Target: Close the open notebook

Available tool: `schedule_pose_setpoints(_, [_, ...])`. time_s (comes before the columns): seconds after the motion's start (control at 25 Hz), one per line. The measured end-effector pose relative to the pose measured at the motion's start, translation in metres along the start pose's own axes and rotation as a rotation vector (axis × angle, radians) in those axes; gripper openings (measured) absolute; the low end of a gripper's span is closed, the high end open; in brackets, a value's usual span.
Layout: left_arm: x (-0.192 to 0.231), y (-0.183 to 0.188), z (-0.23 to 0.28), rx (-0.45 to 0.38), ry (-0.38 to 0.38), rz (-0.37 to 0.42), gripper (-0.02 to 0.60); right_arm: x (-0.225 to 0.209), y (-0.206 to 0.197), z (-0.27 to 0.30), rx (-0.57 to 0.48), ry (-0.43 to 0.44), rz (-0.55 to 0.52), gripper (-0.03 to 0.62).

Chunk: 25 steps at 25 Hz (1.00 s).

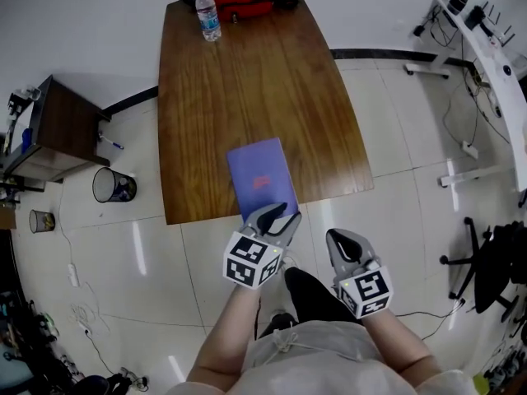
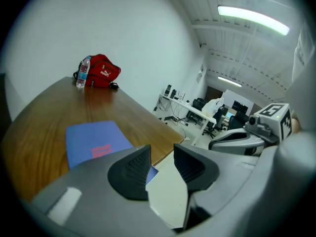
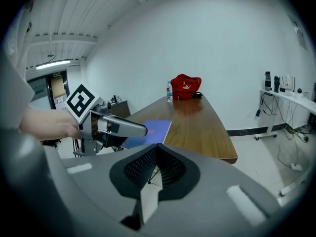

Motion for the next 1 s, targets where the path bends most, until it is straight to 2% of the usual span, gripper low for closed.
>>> schedule_pose_setpoints(0.12, [-0.011, 0.004, -0.043, -0.093, 0.028, 0.015, 0.152, 0.023, 0.010, -0.013, -0.027, 0.016, -0.025, 0.007])
schedule_pose_setpoints(0.28, [-0.031, 0.001, -0.111, -0.252, 0.101, 0.075, 0.144, 0.051, 0.025, -0.037, -0.081, 0.015, -0.058, 0.006])
schedule_pose_setpoints(0.44, [-0.052, -0.011, -0.182, -0.404, 0.173, 0.127, 0.081, 0.080, 0.031, -0.063, -0.128, 0.008, -0.081, 0.007])
schedule_pose_setpoints(0.6, [-0.075, -0.035, -0.245, -0.468, 0.231, 0.182, 0.064, 0.117, 0.033, -0.093, -0.157, 0.006, -0.114, 0.007])
schedule_pose_setpoints(0.68, [-0.090, -0.050, -0.278, -0.517, 0.291, 0.225, 0.015, 0.139, 0.035, -0.108, -0.173, 0.011, -0.133, 0.006])
schedule_pose_setpoints(0.76, [-0.107, -0.067, -0.306, -0.566, 0.341, 0.258, 0.006, 0.162, 0.037, -0.123, -0.189, 0.023, -0.152, 0.006])
schedule_pose_setpoints(1.0, [-0.139, -0.121, -0.368, -0.616, 0.367, 0.272, 0.006, 0.225, 0.040, -0.166, -0.258, 0.036, -0.193, 0.006])
Point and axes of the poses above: the fingertips, and each gripper's own axes: z forward along the fingers, x to its left, y out of its top, the point moved 8 cm from there along -z, backward along the fingers, and after that the axes turned 13 degrees about -z, right-handed, at the moved point
